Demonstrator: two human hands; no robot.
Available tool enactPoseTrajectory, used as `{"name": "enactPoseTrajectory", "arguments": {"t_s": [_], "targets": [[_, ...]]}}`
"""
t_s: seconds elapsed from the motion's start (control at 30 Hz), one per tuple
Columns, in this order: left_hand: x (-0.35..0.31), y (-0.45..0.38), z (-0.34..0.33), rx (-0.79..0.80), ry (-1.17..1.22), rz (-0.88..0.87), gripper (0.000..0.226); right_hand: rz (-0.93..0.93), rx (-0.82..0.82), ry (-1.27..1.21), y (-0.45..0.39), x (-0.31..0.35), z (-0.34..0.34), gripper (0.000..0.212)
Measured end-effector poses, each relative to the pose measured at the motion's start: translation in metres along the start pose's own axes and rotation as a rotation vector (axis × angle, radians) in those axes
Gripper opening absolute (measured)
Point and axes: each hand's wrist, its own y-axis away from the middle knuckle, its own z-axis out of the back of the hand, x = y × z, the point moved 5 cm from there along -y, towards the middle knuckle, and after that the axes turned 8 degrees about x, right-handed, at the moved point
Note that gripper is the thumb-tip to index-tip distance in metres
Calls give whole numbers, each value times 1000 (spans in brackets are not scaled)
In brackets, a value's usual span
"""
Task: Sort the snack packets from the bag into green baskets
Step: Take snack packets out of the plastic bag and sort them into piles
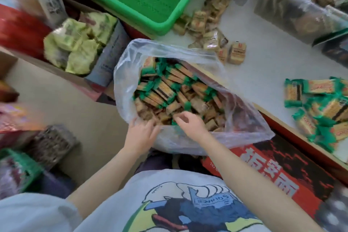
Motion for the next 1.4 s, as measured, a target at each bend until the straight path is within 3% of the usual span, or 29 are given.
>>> {"name": "enactPoseTrajectory", "arguments": {"t_s": [0.07, 0.2, 0.33, 0.4, 0.6, 0.73, 0.9, 1.13, 1.3, 1.4], "targets": [[14, 4, -12, 73, 20, 11, 37, -87, 48, 152, -6, -19, -19, 29], [38, 0, -27, 155, 146, 52, 58, -209, 188, 352, -13, -44, -35, 12], [50, -5, -4, 19, 481, 149, 50, -165, -12, 240, -33, 2, -16, 7], [61, -10, 6, -22, 603, 222, 57, -95, -93, 144, -50, 35, -8, 10], [83, -24, 13, 61, 711, 276, 62, 56, -80, 191, -105, 90, -30, 52], [87, -25, 15, 92, 724, 262, 61, -21, -111, 319, -123, 87, -40, 57], [88, -24, 12, 89, 738, 272, 61, -108, 33, 500, -127, 89, -47, 73], [84, -24, 17, 102, 759, 274, 60, 63, -42, 251, -96, 100, -19, 48], [66, -25, 29, 129, 741, 289, 65, 22, -116, -359, -42, 70, 23, 37], [28, -36, 52, 65, 966, 272, 57, 56, -168, -666, -6, 51, 47, 18]]}}
